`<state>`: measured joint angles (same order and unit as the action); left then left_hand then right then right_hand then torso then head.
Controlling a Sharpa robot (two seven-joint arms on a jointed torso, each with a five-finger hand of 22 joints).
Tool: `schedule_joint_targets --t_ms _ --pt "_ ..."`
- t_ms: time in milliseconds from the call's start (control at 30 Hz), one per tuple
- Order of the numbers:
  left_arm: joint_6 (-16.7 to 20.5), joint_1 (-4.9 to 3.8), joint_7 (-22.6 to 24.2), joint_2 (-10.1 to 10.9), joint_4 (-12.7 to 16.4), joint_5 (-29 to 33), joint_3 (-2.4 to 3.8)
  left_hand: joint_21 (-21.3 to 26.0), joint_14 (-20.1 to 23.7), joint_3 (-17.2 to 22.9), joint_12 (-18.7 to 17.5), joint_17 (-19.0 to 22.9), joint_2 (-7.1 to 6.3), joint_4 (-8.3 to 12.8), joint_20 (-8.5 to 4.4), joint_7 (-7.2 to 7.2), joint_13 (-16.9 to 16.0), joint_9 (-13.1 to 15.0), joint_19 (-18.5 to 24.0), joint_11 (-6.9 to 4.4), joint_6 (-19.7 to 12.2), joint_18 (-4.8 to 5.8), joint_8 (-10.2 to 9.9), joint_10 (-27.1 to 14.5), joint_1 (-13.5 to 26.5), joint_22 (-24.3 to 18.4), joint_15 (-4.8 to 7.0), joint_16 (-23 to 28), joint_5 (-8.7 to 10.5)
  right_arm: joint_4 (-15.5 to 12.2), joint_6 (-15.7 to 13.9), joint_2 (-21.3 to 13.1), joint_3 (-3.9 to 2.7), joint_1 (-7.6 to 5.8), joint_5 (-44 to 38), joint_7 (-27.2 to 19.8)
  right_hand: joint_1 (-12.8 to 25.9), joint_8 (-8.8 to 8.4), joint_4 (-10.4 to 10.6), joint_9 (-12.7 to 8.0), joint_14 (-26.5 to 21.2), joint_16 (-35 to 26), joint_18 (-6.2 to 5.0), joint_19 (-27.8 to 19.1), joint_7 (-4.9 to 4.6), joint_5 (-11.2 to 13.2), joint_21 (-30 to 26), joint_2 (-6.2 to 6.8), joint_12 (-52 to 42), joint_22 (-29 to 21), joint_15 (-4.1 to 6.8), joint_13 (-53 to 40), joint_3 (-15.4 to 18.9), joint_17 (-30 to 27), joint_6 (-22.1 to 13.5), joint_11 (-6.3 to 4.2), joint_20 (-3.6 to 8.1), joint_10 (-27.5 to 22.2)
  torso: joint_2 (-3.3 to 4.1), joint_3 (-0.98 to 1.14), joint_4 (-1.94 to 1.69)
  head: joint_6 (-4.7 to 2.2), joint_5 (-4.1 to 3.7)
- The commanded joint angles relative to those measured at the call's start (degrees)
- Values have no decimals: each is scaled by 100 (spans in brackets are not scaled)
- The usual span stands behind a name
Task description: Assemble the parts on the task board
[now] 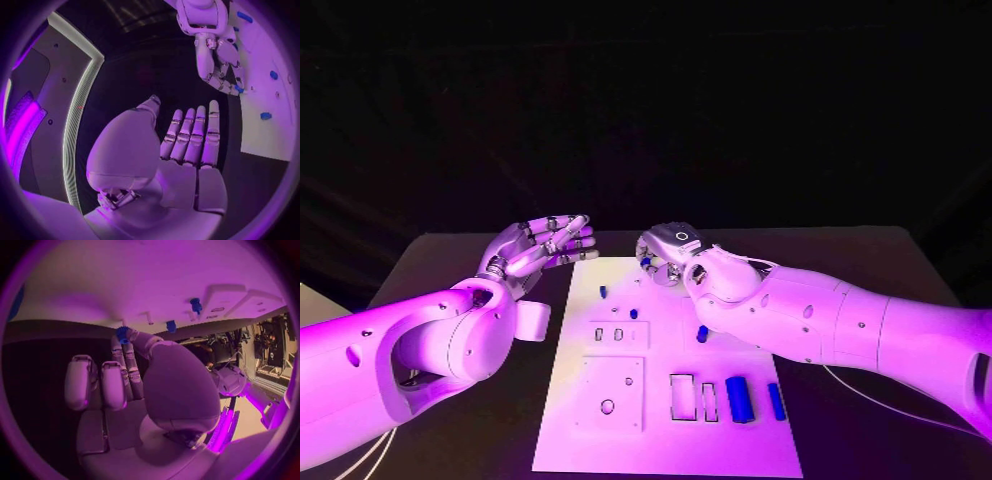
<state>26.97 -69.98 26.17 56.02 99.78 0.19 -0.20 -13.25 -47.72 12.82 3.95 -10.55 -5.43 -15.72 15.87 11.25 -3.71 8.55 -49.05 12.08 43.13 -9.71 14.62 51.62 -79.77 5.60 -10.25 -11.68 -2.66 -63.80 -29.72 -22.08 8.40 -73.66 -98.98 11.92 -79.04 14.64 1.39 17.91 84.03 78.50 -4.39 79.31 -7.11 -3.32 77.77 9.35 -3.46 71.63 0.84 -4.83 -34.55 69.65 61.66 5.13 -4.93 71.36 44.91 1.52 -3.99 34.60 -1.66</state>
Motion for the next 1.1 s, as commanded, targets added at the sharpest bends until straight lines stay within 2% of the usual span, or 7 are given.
schedule_joint_targets --t_ms 33,467,767,900,967,1033,1100 --pt "-83 -17 42 -7 13 11 5 -26 18 30 -27 -8 32 -9 4 334 6 -4 -53 27 -40 -72 -20 -11 -9 -8 -10 19 -23 15 81 24 -1 2 -13 -77 0 16 -93 10 231 39 48 7 -5 -5 20 -56 -27 -9 10 -122 -77 7 -35 -166 -17 154 2 -1 -6 10 10" --pt "-83 -27 37 -15 11 11 5 -24 22 32 -26 -10 32 -4 5 333 5 -4 -53 27 -37 -71 -23 -9 -12 -12 -11 25 -23 144 200 121 11 31 34 -137 55 2 -109 35 224 41 39 -26 -20 -4 -7 -21 -11 -41 -9 -117 -86 -2 -92 -143 -33 92 8 2 -9 37 41" --pt "-79 -34 35 -5 11 11 5 -24 22 32 -26 -10 32 -4 5 333 5 -4 -53 27 -37 -71 -23 -9 -12 -12 -11 25 -23 177 270 120 14 36 70 -134 147 -47 -114 57 195 4 5 -137 -54 -5 -120 49 0 -189 -47 -96 -109 -79 -213 -100 -64 -49 8 2 13 46 63" --pt "-78 -38 35 -1 11 11 5 -24 22 32 -26 -10 32 -4 5 333 5 -4 -53 27 -37 -71 -23 -9 -12 -12 -11 25 -23 211 194 131 16 36 125 -164 370 -292 -48 15 -16 -412 -188 -753 -188 -6 -828 329 6 -1110 -207 82 -140 -731 -646 81 -192 -814 7 1 15 38 64" --pt "-79 -40 35 0 12 11 5 -24 22 32 -26 -10 32 -4 5 333 5 -4 -53 27 -37 -71 -23 -9 -12 -12 -11 25 -23 217 146 130 17 36 150 -186 357 -472 -26 -25 -213 -843 -317 -1160 -119 -5 -1395 399 0 -1759 -267 115 59 -1315 -914 168 -269 -1308 6 1 14 37 66" --pt "-80 -41 35 2 10 11 5 -24 22 32 -26 -10 32 -4 5 333 5 -4 -53 27 -37 -71 -23 -9 -12 -12 -11 25 -23 207 126 120 18 35 166 -201 168 -613 70 -69 -402 -1232 -428 -1467 -28 1 -1945 313 -36 -2327 -329 98 617 -1809 -1079 227 -326 -1657 7 4 6 37 65" --pt "-80 -42 36 6 4 11 5 -24 22 32 -26 -10 32 -4 5 333 5 -4 -53 27 -37 -71 -23 -9 -12 -12 -11 25 -23 176 102 96 19 34 176 -213 -62 -704 227 -105 -420 -1369 -454 -1487 -16 -23 -2182 245 -37 -2522 -325 94 1009 -1983 -1139 244 -338 -1741 7 4 6 37 65"
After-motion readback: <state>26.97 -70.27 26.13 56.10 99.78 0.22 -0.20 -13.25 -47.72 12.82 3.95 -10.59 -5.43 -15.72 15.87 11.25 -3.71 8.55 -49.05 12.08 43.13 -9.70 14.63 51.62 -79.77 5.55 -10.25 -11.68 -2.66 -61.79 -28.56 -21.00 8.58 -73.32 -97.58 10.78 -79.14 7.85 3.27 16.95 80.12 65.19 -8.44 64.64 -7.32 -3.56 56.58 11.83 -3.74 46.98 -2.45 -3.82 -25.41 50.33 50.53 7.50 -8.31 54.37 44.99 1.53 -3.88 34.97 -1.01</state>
